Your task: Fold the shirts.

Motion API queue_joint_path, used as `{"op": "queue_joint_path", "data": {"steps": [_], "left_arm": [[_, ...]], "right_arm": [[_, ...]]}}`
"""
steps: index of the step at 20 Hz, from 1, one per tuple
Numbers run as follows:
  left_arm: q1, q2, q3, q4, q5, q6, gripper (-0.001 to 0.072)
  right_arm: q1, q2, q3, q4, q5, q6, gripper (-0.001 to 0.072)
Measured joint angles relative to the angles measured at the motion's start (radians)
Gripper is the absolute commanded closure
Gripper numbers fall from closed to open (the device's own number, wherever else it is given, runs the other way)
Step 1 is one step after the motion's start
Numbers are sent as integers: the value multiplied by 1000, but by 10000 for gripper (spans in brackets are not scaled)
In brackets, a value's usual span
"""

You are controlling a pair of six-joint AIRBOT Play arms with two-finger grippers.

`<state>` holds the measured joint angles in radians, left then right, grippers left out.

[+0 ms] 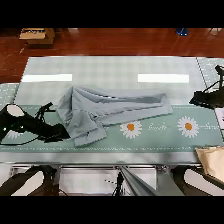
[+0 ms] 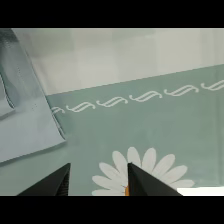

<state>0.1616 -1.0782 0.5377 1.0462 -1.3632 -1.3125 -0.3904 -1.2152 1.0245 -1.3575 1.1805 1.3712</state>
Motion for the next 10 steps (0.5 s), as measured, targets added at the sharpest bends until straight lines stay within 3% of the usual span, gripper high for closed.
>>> {"op": "queue_joint_path", "data": {"steps": [10], "left_arm": [[-192, -36, -5, -35, 23, -48, 177]], "right_arm": [[0, 0, -1, 6, 4, -1, 264]]}}
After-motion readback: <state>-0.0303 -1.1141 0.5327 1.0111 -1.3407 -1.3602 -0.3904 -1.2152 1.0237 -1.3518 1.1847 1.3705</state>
